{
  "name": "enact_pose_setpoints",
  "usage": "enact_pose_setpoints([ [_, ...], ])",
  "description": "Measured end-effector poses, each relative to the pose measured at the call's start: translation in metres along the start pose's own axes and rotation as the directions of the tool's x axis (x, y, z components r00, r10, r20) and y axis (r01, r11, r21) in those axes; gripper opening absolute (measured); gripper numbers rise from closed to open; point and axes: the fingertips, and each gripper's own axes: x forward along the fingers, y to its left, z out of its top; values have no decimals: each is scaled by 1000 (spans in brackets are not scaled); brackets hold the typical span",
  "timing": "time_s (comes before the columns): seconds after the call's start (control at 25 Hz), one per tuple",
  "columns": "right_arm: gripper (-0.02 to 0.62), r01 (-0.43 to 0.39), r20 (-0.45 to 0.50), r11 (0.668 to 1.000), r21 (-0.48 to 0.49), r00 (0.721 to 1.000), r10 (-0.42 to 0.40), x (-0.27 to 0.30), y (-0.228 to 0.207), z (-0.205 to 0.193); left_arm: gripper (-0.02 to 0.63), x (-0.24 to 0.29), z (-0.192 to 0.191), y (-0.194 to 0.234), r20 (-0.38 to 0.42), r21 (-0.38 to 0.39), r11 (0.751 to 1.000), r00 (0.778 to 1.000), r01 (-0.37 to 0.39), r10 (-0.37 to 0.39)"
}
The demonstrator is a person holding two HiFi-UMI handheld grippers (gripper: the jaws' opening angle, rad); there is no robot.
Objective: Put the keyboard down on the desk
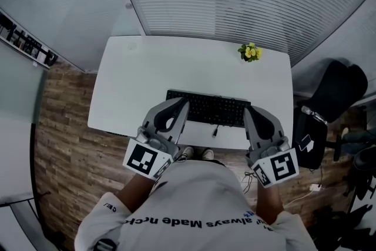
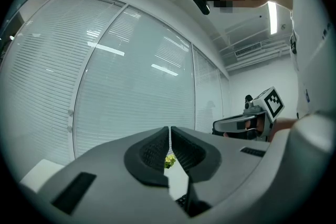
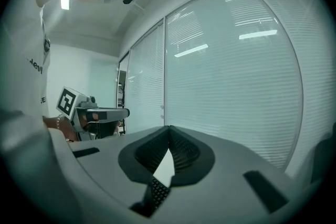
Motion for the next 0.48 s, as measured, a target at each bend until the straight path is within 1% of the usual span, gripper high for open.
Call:
enact_pose_setpoints([
  [0.48,8,0,4,1000,-17,1000,0,-1,0,5,32,2,3,-7,16,3,1000,1000,13,-13],
])
